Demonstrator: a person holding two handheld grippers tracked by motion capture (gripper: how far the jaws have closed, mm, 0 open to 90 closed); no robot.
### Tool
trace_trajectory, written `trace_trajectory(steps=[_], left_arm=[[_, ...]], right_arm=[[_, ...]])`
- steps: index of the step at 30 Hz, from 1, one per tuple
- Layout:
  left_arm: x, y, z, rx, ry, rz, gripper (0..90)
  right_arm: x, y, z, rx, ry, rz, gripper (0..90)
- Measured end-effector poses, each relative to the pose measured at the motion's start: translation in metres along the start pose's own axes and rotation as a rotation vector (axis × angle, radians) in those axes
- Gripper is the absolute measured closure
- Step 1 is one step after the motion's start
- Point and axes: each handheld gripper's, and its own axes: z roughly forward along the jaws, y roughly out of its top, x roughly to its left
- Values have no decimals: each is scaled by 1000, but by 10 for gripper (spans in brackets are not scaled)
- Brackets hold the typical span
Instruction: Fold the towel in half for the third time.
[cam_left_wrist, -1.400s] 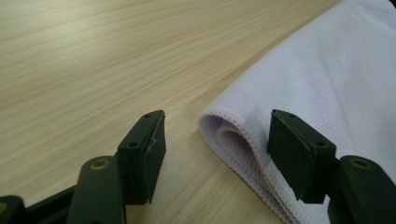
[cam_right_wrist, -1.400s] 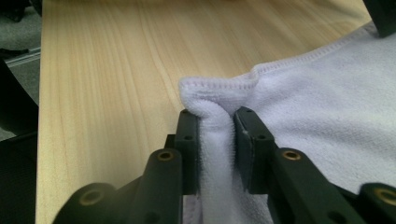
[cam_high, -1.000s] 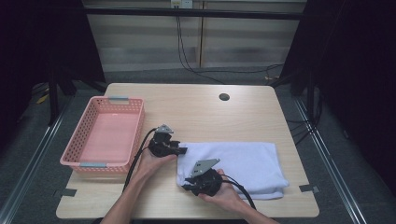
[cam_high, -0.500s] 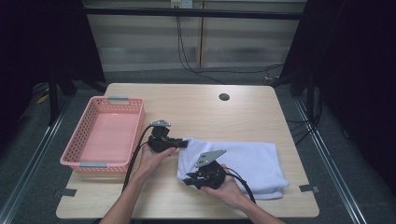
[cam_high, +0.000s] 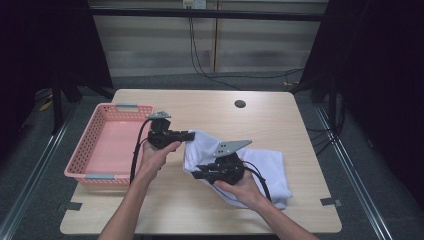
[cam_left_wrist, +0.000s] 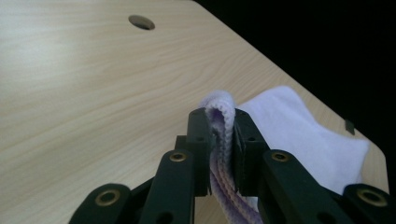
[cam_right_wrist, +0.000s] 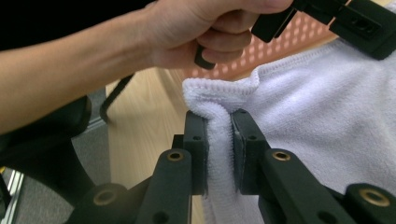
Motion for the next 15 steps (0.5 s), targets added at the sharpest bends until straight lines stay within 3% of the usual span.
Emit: trace_trajectory(steps=[2, 3, 7, 10, 15], left_arm=[[-1, 4, -10, -32, -8, -6, 798], [-2, 6, -16, -36, 10, -5, 798], [-3, 12, -33, -43, 33, 2, 799], [-6, 21, -49, -32, 58, 33, 799], [-11, 33, -70, -30, 90, 48, 798]], right_arm=[[2, 6, 2, -9, 12, -1, 785], [4, 10, 3, -18, 20, -4, 785], [12, 23, 10, -27, 30, -28, 786], [20, 35, 15, -38, 34, -49, 786], [30, 49, 19, -102, 61, -47, 786]])
